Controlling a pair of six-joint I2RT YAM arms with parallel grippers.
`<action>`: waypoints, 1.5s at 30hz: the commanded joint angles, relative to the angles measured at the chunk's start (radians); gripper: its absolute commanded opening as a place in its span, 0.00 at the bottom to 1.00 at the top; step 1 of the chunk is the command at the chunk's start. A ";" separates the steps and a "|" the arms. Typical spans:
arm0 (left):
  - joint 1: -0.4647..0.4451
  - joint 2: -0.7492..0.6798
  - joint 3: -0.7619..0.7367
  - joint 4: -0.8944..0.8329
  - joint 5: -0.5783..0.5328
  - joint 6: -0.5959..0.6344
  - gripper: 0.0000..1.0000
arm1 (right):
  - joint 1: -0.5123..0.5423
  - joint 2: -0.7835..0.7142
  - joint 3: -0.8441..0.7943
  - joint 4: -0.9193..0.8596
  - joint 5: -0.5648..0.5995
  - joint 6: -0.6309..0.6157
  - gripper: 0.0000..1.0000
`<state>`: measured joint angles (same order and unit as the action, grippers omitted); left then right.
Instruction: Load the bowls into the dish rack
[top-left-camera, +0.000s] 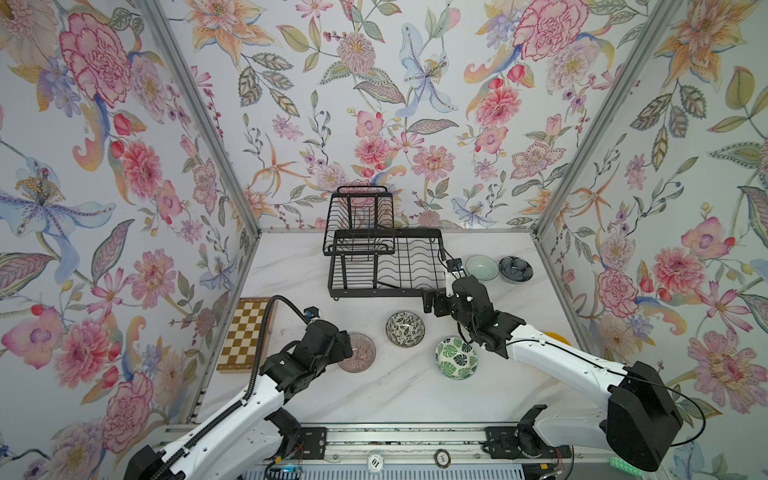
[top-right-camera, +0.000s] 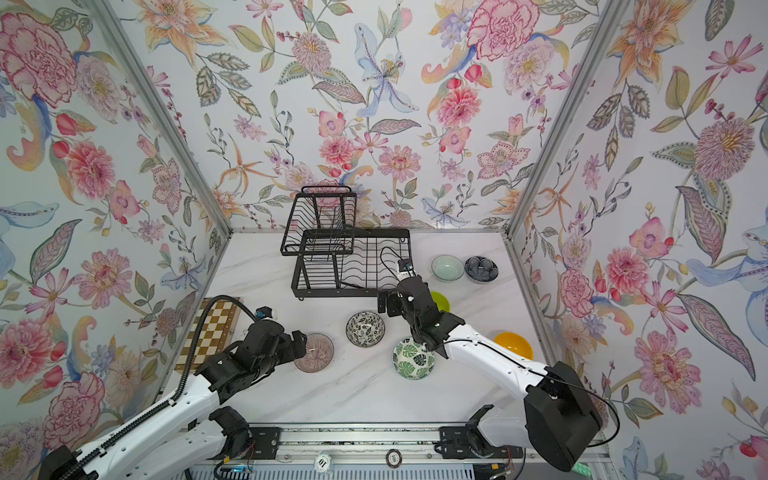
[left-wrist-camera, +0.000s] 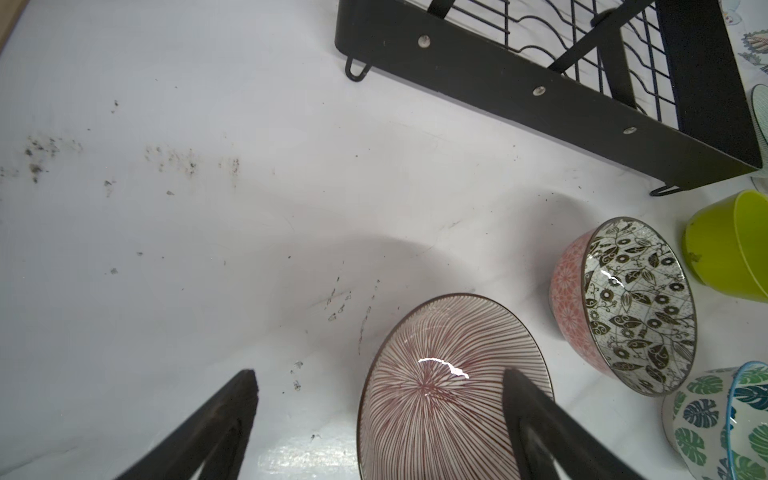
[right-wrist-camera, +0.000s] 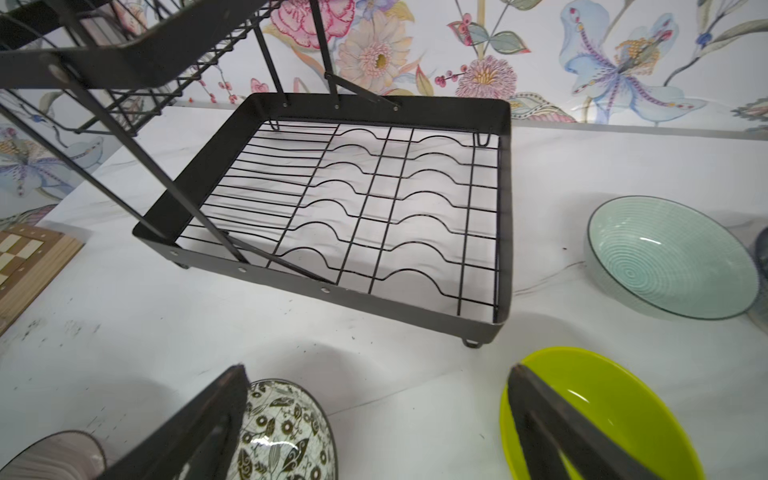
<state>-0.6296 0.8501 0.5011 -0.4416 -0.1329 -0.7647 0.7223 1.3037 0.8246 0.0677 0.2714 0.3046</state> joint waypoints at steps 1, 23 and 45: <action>-0.009 0.022 -0.018 0.043 0.061 -0.001 0.89 | 0.043 0.020 0.009 -0.049 0.014 0.029 0.99; -0.008 0.127 -0.106 0.173 0.114 0.014 0.38 | 0.113 0.102 0.022 -0.091 0.195 0.105 0.98; -0.009 0.113 0.023 0.151 -0.028 0.130 0.00 | 0.110 0.084 0.061 -0.184 0.462 0.252 0.98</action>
<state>-0.6296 0.9920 0.4595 -0.3065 -0.1009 -0.6735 0.8299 1.4071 0.8581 -0.0677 0.6651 0.5022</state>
